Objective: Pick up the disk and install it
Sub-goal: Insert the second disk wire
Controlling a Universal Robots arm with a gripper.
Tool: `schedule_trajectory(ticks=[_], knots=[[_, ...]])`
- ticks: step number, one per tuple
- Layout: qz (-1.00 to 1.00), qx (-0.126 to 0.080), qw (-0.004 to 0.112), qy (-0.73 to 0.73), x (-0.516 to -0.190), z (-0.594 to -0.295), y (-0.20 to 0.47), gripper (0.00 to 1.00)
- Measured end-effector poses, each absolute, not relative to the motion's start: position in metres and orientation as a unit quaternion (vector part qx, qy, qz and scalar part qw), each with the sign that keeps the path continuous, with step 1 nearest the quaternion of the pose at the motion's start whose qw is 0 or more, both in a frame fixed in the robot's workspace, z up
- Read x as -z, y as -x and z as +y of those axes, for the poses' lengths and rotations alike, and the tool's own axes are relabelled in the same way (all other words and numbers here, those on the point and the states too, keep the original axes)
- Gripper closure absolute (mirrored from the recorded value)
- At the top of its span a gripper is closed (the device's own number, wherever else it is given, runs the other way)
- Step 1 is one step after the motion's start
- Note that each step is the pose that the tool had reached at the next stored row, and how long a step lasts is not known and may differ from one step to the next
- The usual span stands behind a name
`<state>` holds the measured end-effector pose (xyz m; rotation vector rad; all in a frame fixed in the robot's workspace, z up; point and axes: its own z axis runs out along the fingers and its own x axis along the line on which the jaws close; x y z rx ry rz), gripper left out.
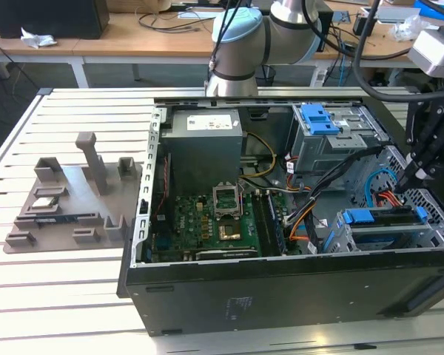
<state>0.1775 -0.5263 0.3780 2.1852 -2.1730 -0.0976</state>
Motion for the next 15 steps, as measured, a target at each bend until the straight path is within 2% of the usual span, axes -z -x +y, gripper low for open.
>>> schedule_trajectory(ticks=[15], knots=[[-0.704,0.032,0.029,-0.708,-0.359,-0.541,-0.171,0.89]])
